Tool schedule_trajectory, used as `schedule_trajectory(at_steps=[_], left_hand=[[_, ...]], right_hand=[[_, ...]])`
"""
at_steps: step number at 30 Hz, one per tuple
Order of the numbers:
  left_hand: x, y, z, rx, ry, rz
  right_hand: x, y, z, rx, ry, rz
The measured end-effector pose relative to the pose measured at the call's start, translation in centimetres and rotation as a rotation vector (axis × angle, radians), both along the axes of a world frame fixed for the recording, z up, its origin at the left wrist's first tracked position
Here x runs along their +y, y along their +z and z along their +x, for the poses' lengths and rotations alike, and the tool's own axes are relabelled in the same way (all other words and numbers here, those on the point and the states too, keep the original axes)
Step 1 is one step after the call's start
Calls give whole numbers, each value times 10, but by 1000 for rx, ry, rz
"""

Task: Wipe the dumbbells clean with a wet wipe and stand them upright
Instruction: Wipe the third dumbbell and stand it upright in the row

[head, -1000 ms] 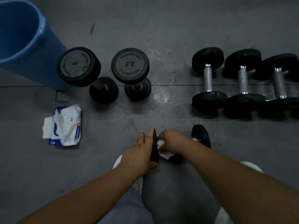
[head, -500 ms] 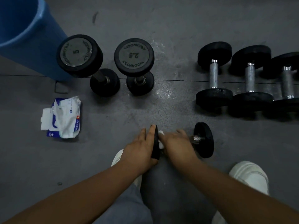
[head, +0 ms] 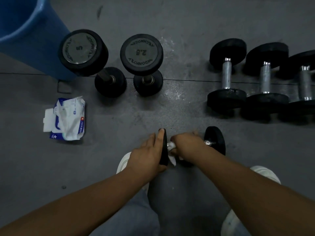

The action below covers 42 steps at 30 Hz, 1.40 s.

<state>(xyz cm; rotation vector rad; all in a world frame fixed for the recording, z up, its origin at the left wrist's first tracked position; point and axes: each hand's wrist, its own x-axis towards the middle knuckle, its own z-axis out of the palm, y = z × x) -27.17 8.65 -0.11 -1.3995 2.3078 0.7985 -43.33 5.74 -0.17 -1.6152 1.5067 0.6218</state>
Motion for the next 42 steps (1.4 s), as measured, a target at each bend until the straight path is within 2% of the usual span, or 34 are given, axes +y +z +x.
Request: schedule_trajectory(at_steps=[2,5,9,10,12,14,15,20,22,24,26,28,32,35,37,39,42], left_hand=[[-3,3,0,40,13,38],[-13,7,-1,121,45,75],[-12,9,-2,35,-115,72],[-11,9,0,29,-133,53],[-9,8,2,30,-139,36],[-7,4,3,44,-126,18],[-6,3,3,52,-123,11],[-11,6,1,40,-102,57],[-13,8,0,29,-97,79],[-14,9,-1,22,-93,93],[-15,8,-2,10,-92,109],[-16,6,-1,27,-84,93],[-14,2,1,46,-88,89],[-17,0,0,40,-84,81],[-21,1,-1,32,-82,90],[-20,3,-1,20,-80,100],[-16,5,-1,16,-87,109]], right_hand=[[12,-3,-1,7,32,-124],[37,-8,-7,-87,-42,-343],[22,-4,-2,-36,-68,-41],[20,-4,1,-20,-33,-29],[31,-5,5,-13,36,-175],[50,-5,4,-91,21,-362],[54,-4,3,-117,-16,-354],[19,0,-8,-213,-178,-28],[13,3,-18,-291,-352,-92],[13,-2,-26,-216,-427,-232],[19,-6,-18,-52,-339,-216],[50,-13,8,52,-171,-333],[120,-12,36,47,-86,-505],[113,-15,19,47,38,-552],[84,-9,9,-2,63,-444],[47,-7,-2,-74,48,-254],[5,-1,-5,-120,-79,65]])
